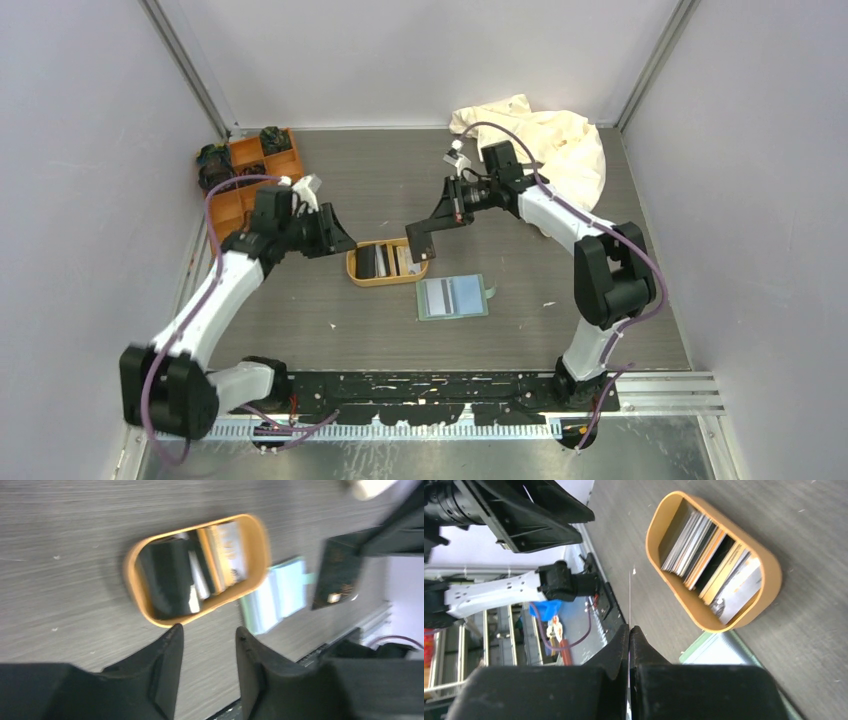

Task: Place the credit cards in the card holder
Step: Pick up the credit card from the storage box.

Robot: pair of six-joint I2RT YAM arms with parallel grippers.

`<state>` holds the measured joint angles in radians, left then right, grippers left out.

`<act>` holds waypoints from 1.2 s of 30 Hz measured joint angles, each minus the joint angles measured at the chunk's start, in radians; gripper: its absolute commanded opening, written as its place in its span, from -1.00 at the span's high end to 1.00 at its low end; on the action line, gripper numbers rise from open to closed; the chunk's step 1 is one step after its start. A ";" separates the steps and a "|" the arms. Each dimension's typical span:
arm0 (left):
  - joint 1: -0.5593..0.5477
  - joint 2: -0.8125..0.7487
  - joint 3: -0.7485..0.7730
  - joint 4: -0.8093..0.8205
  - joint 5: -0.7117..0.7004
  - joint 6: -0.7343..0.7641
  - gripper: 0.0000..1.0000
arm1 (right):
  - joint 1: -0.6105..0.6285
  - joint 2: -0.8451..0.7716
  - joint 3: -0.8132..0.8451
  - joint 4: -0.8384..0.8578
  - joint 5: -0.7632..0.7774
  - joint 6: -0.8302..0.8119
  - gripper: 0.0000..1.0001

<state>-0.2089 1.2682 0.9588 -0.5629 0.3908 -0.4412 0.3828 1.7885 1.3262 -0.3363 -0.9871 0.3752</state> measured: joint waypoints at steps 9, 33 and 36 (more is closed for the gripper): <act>-0.052 -0.506 -0.531 0.686 0.190 -0.297 -0.43 | -0.030 -0.177 -0.176 0.114 -0.135 0.014 0.98; -0.597 -0.237 -0.706 1.408 -0.139 -0.393 -0.02 | 0.021 -0.320 -0.350 0.496 -0.206 0.162 0.98; -0.599 -0.207 -0.695 1.427 -0.142 -0.414 0.16 | 0.028 -0.320 -0.351 0.499 -0.210 0.161 0.98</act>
<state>-0.8078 1.0615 0.2642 0.8642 0.2485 -0.8555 0.4107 1.4689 0.9756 0.1623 -1.1969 0.5365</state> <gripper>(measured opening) 0.495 0.037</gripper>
